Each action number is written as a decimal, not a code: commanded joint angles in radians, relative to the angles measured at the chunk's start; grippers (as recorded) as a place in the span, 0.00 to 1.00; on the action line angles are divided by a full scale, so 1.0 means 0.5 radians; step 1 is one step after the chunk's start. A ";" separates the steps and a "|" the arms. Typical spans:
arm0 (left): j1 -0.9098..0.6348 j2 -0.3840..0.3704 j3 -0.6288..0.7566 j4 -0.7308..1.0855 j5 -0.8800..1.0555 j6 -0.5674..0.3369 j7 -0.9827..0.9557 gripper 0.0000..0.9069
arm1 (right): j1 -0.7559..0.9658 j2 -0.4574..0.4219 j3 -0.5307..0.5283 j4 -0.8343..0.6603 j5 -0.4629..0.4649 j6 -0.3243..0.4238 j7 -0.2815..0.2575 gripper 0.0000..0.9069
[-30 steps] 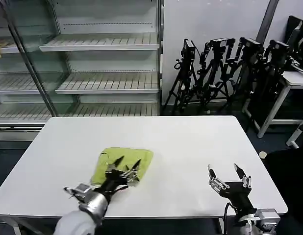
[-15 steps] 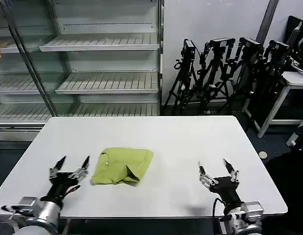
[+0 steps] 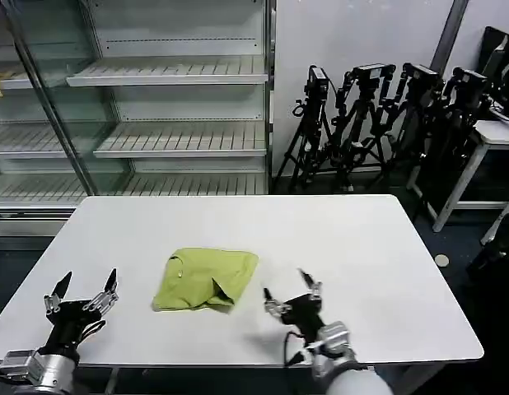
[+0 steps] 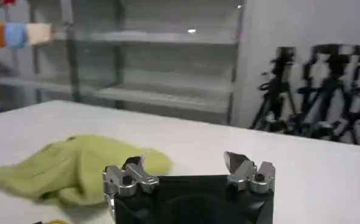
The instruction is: Fold and organize the clothes.
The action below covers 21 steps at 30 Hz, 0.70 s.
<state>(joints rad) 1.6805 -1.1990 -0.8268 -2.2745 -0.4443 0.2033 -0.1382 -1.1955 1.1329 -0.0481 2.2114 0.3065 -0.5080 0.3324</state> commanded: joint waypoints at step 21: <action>0.032 -0.062 -0.033 0.003 0.033 -0.022 -0.015 1.00 | 0.422 0.125 -0.592 -0.427 -0.115 -0.140 0.312 1.00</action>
<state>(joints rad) 1.6942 -1.2280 -0.8399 -2.2744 -0.4291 0.1949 -0.1442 -1.0045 1.1885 -0.3154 2.0322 0.2577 -0.5692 0.4308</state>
